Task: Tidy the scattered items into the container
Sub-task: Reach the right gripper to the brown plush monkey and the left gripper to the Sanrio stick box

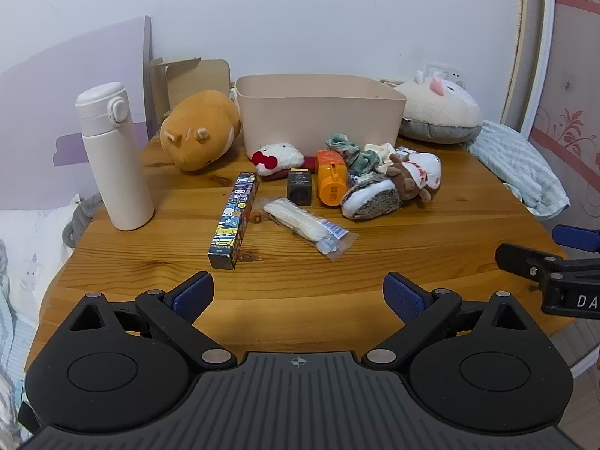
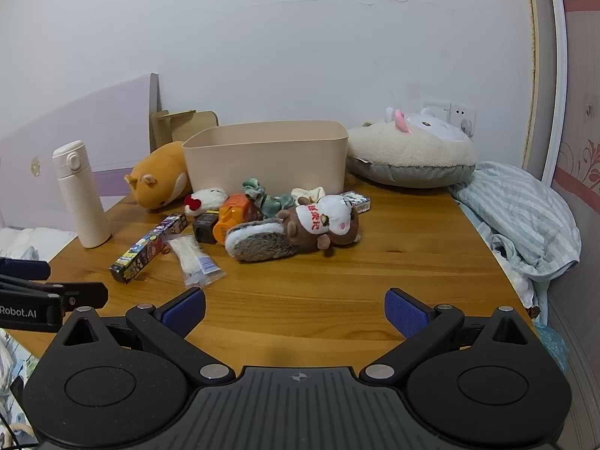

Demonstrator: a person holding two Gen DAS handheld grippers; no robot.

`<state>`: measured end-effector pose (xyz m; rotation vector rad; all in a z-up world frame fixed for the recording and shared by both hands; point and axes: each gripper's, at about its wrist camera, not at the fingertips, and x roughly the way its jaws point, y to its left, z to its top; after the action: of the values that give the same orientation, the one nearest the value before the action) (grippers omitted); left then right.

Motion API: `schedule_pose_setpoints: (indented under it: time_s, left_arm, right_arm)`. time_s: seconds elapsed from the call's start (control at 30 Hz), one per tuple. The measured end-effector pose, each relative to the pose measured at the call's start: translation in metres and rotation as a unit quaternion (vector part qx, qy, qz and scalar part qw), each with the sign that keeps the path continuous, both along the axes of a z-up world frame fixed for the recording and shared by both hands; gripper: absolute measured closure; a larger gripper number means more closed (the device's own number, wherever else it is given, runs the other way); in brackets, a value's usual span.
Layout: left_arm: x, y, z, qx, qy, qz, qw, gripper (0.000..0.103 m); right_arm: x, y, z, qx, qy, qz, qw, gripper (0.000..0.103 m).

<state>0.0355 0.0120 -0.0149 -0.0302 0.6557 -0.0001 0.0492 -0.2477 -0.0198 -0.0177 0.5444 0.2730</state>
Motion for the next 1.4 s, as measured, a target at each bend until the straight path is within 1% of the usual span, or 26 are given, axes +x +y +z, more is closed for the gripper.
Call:
schedule_pose_setpoints:
  time_s: [0.2, 0.43, 0.57, 0.77, 0.97, 1.4]
  left_arm:
    - [0.021, 0.009, -0.005, -0.001, 0.004, 0.007, 1.0000, 0.004]
    - [0.047, 0.022, -0.011, -0.002, 0.009, 0.002, 1.0000, 0.004]
    - [0.063, 0.029, -0.018, -0.005, 0.019, 0.006, 0.9998, 0.004]
    - [0.087, 0.040, -0.027, -0.011, 0.030, 0.013, 0.9994, 0.004]
    - [0.111, 0.049, -0.037, -0.010, 0.043, 0.020, 0.9988, 0.004]
    - [0.157, 0.060, -0.055, 0.003, 0.071, 0.022, 0.9972, 0.004]
  right_arm:
    - [0.019, 0.002, 0.000, 0.005, 0.001, -0.013, 1.000, 0.000]
    - [0.045, 0.007, -0.004, 0.010, 0.009, -0.023, 1.000, 0.000]
    - [0.060, 0.008, -0.007, 0.025, 0.016, -0.031, 0.999, 0.000]
    - [0.086, 0.015, -0.014, 0.024, 0.030, -0.036, 0.999, 0.000]
    - [0.110, 0.023, -0.018, 0.023, 0.038, -0.034, 0.998, 0.000]
    - [0.171, 0.033, -0.026, 0.050, 0.064, -0.054, 0.995, 0.000]
